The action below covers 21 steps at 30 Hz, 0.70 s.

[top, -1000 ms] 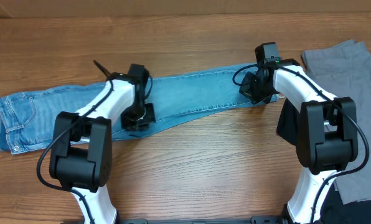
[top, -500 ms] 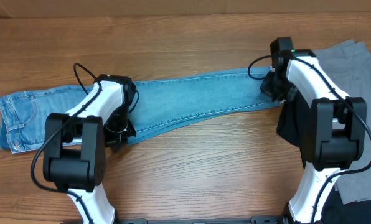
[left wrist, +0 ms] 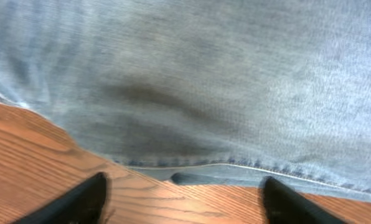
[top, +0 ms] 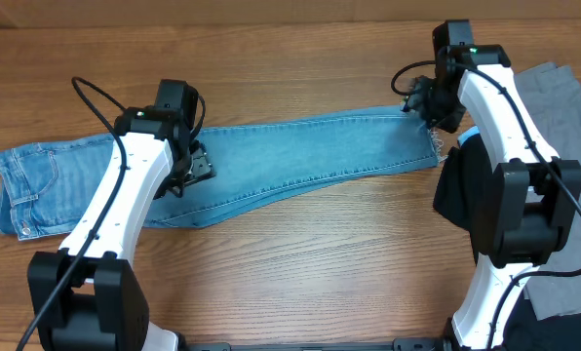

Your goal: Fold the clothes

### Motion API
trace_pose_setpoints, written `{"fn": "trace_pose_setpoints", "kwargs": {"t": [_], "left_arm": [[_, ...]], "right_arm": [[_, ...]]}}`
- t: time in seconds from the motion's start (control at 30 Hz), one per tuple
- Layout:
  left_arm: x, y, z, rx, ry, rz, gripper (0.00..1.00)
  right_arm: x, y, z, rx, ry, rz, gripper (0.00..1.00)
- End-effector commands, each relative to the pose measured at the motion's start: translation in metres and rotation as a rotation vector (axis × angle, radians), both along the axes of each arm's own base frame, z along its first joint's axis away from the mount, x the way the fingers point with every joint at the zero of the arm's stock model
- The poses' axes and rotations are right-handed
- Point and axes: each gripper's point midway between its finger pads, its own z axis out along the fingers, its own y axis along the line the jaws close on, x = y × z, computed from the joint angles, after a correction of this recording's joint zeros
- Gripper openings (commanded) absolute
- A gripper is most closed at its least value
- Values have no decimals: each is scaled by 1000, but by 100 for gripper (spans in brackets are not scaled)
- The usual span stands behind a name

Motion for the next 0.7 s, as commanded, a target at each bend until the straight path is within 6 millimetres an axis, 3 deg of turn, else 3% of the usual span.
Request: {"fn": "trace_pose_setpoints", "kwargs": {"t": [0.0, 0.1, 0.27, 0.3, 0.33, 0.37, 0.5, 0.67], "left_arm": [[-3, -4, -19, -24, 69, -49, 90], [-11, 8, -41, 33, 154, -38, 79], [-22, 26, -80, 48, 294, 8, 59], [-25, 31, -87, 47, 321, 23, 49], [-27, 35, -93, 46, 344, 35, 38], [-34, 44, -103, 42, 390, 64, 20], [-42, 57, -115, 9, 437, 124, 18], [-55, 74, -116, 2, 485, 182, 15]], "right_arm": [[-4, 18, -3, 82, 9, 65, 53], [-13, 18, -12, 80, 40, 64, 36], [-23, 16, -28, 73, 77, 61, 41], [-25, 16, -33, 73, 82, 61, 40], [-27, 16, -37, 73, 86, 61, 33], [-31, 16, -45, 73, 93, 60, 21], [-34, 15, -62, 73, 90, 60, 20], [-41, 15, -83, 73, 89, 58, 17]]}}
